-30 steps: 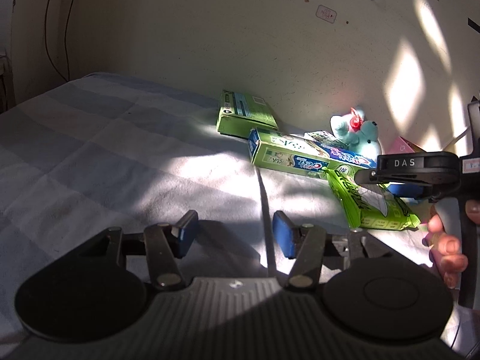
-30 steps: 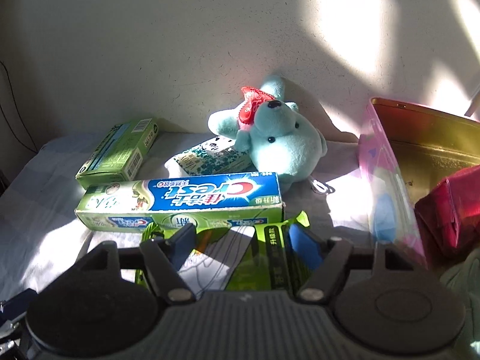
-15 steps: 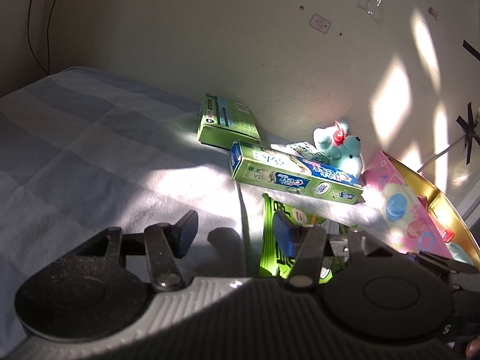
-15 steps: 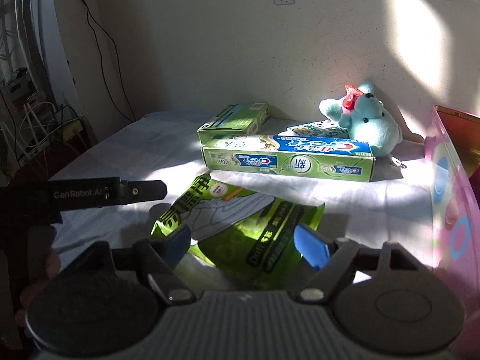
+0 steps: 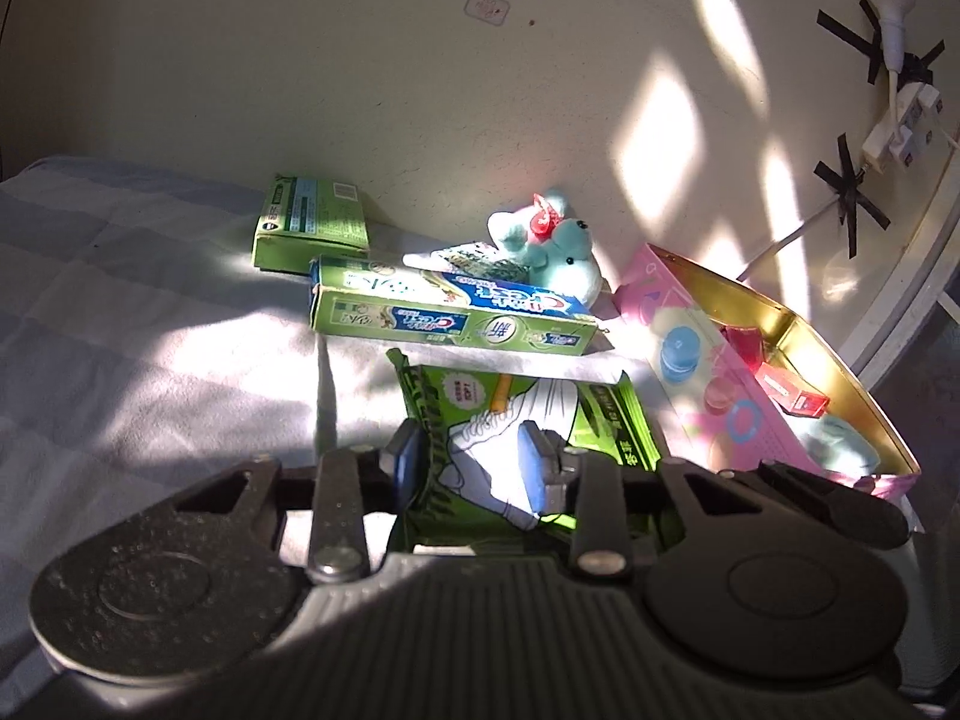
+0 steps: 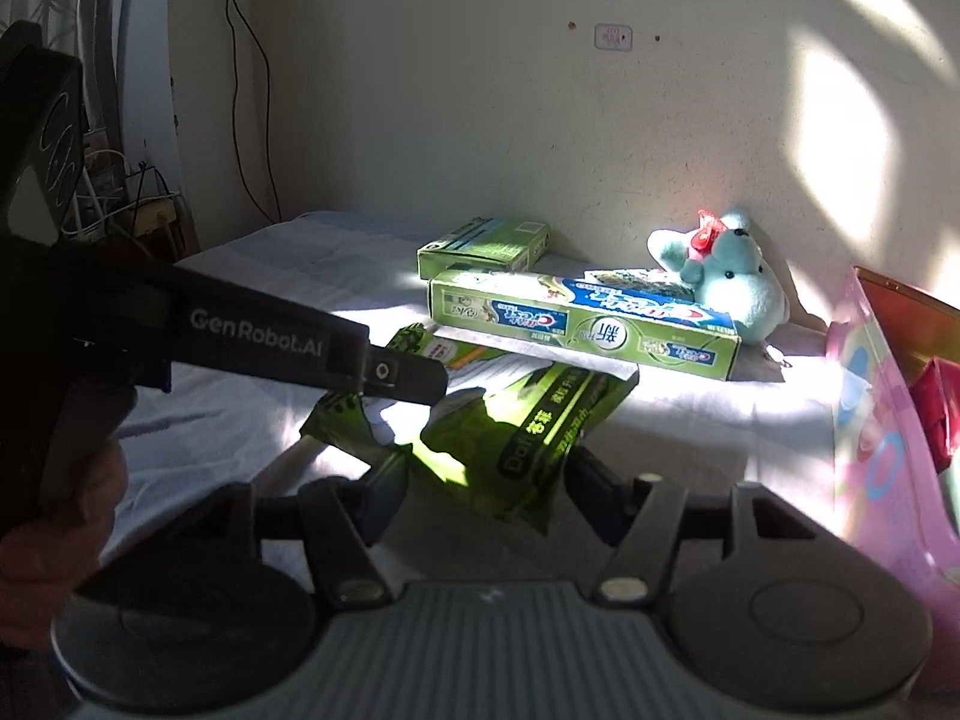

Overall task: Organize objects
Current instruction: 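Carry the green tissue pack into the pink tin and release it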

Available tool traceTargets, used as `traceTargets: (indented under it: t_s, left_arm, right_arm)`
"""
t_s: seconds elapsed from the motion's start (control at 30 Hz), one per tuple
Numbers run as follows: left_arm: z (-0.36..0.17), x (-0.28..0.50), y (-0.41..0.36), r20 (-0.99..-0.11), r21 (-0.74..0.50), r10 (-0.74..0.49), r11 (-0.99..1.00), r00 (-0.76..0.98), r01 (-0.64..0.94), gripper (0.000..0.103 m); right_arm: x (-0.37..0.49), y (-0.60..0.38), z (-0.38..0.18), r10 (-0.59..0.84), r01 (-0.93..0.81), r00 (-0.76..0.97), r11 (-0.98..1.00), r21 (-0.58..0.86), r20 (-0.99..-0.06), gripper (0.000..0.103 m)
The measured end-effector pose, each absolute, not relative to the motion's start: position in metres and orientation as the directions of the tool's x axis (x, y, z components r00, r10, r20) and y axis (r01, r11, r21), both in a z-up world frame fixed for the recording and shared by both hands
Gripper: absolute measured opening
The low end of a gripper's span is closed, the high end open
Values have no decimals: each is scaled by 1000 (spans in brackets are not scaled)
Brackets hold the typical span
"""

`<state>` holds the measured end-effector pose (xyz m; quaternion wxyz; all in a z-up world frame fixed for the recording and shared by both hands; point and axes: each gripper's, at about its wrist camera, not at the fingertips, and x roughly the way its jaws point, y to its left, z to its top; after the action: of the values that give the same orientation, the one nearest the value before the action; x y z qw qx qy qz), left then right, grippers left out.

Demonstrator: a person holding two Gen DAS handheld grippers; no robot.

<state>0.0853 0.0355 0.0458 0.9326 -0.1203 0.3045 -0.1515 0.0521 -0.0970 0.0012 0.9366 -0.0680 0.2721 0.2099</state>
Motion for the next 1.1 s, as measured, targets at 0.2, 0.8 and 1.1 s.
traceTargets:
  t_s: [0.2, 0.8, 1.1]
  left_arm:
    - [87, 86, -29, -463, -296, -460, 886, 758, 357, 36]
    - [54, 165, -270, -685, -194, -538, 785, 491, 589, 39]
    - [58, 178, -269, -648, -140, -485, 833, 587, 535, 51]
  right_arm:
    - [29, -157, 43, 280, -334, 861, 941, -57, -425, 60]
    - [87, -395, 33, 157, -57, 728, 984, 169, -668, 59]
    - [96, -409, 24, 50, 56, 820, 984, 167, -570, 69]
